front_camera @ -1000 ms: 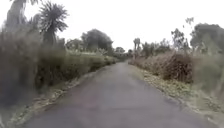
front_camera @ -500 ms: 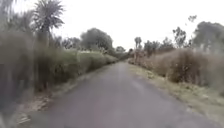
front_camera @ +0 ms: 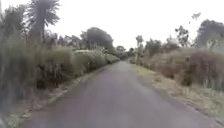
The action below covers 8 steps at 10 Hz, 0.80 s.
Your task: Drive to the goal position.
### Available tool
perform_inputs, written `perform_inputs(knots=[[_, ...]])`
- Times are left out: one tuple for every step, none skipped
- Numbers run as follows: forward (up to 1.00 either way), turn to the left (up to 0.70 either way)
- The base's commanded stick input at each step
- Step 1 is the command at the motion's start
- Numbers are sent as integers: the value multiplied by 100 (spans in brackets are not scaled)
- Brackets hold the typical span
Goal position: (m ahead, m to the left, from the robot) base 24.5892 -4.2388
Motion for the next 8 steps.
perform_inputs(knots=[[100, -38], [100, -39], [100, -40], [100, -40], [100, -40], [100, -40], [100, -40], [100, -40]])
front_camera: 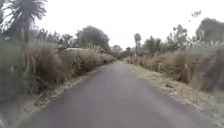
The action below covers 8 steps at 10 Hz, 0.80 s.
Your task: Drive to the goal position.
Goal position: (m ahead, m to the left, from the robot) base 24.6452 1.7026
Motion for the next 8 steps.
perform_inputs(knots=[[100, -3], [100, -2], [100, -1], [100, 0], [100, 0], [100, 0], [100, 0], [100, 0]])
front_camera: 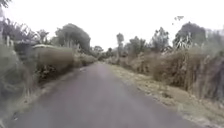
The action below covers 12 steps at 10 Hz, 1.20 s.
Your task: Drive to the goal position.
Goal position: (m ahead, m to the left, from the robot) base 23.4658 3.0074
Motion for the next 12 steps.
perform_inputs(knots=[[100, 0], [100, 2], [100, 15], [100, 28], [100, 38], [100, 38], [100, 38], [100, 0], [100, 0], [100, 0], [100, 0], [100, 0]])
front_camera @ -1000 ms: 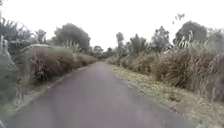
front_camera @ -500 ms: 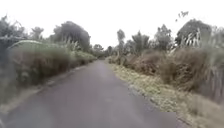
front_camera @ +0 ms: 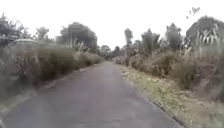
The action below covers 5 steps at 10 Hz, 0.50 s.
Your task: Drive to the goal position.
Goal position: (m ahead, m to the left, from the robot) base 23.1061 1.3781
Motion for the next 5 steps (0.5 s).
perform_inputs(knots=[[100, 0], [100, 0], [100, 0], [100, 0], [100, 0]])
